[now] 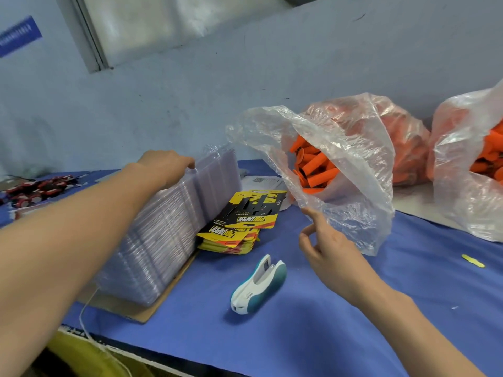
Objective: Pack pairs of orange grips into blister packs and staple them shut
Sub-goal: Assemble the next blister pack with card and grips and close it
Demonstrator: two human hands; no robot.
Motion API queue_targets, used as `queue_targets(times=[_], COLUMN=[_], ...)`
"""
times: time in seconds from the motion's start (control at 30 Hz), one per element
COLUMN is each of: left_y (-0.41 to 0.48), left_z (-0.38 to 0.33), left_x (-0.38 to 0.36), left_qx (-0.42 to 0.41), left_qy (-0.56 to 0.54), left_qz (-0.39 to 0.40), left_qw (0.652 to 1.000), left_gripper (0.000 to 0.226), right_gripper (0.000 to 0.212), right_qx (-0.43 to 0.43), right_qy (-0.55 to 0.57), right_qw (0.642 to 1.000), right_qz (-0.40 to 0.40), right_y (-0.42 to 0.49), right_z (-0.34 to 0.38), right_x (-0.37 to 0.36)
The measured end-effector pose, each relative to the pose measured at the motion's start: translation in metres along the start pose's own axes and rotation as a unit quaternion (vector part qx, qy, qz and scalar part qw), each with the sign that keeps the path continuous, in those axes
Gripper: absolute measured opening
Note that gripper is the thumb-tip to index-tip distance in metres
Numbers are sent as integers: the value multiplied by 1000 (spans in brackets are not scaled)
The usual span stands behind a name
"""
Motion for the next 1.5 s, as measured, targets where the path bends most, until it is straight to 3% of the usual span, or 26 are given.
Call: queue_targets(times=[0.5, 0.67, 0.97, 1.13, 1.23, 1.5], left_y=[-5, 4, 4, 1, 2, 9], left_z=[-6, -20, 6, 21, 26, 26], left_x=[0, -5, -12, -6, -6, -14], left_qx=[-11, -17, 118, 159, 156, 109], left_qy=[65, 64, -26, -62, -71, -80], left_qz=[-10, 45, 97, 40, 18, 83], left_qw=[998, 997, 988, 985, 985, 987], left_gripper=[29, 44, 39, 34, 30, 37], right_gripper=[50, 51, 53, 53, 53, 53], right_qx=[16, 9, 1, 1, 1, -1], right_qy=[-30, -45, -50, -64, -73, -94], right_qw=[999, 999, 998, 997, 996, 993], right_qz=[18, 26, 34, 47, 53, 65], right_y=[-4, -6, -7, -8, -8, -7], right_z=[4, 3, 0, -2, -3, -5], right_x=[-2, -1, 4, 2, -1, -9])
Point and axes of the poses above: each hand's wrist, its own y-axis towards the middle knuckle, its own x-axis out of the back of the hand, z = x × y, the point moved 9 cm from there along y, towards the middle knuckle, and after that the axes turned 3 degrees about y, right-handed, at the moved point
